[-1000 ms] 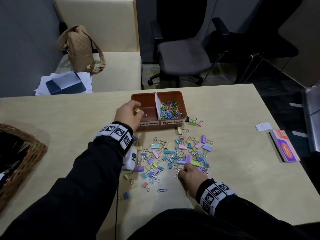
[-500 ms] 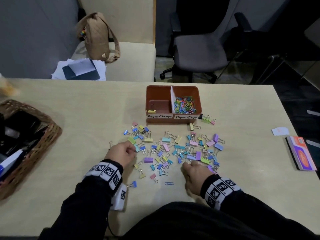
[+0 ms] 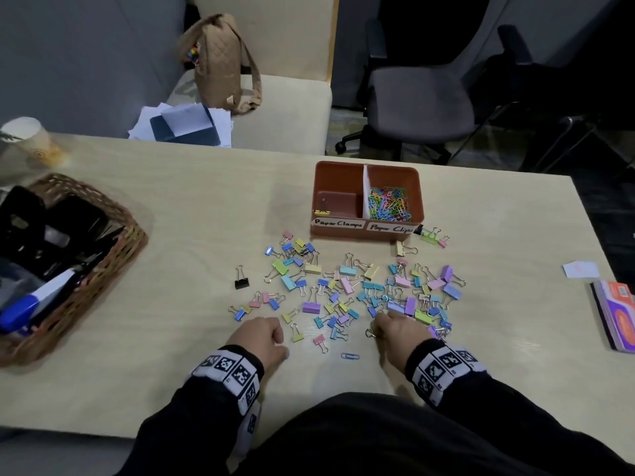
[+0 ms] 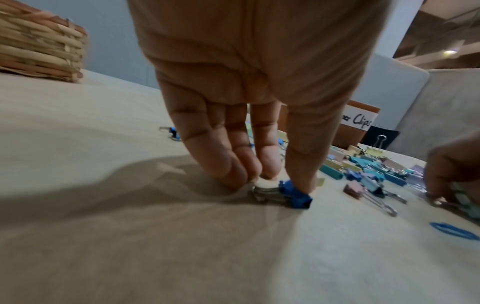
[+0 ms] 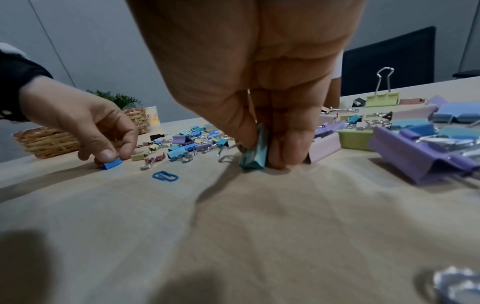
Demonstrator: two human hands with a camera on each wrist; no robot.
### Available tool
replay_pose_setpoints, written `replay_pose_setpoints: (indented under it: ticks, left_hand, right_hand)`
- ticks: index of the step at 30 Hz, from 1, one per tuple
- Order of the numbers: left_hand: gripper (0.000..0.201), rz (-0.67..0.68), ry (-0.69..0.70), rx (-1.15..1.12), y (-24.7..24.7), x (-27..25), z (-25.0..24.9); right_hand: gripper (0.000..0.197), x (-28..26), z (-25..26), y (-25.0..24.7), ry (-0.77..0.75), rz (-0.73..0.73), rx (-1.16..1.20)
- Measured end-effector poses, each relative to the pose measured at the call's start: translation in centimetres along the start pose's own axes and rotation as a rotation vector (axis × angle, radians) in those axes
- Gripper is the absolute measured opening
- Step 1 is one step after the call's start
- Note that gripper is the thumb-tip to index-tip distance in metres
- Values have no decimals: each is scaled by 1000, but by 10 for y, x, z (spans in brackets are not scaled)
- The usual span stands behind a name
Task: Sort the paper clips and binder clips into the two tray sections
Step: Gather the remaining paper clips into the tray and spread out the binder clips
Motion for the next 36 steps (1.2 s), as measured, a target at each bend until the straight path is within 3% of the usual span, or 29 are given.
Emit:
replay_pose_setpoints:
  ticks: [4,9,16,24,30,33,36]
  left_hand:
    - [15,-18,71,24,4,3,-17]
    - [3,-48,139,50,6,8,-34]
    - [16,-47,190,126,5,12,-53]
    - [12,-77,197,71,3,15,-49]
    - [10,-76,211,57,3,18,-48]
    - [9,-67,209,55,3,19,-48]
    - [10,-58,218,61,2,18,-49]
  right_hand:
    - [38,-7,8,-6,-86,-125,13]
    - [23,-18,28,-7,-235,-183,-117]
    - [28,-15,45,30,-351,-27,-240]
    - [36,-7,46,43,-291,91,-318]
    - [32,-10,56,50,-411,114,-412]
    - [21,-13,59,33,-402,101,-308]
    - [12,0,39,-28,-179,-68,65]
Point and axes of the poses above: each hand's wrist, its own x-axis towards the middle knuckle, its own y-axis out of the palm, z = x × y, the point moved 7 cm from there along x, towards the middle knuckle, and after that the axes turned 6 degrees about y, right-handed, at the moved point
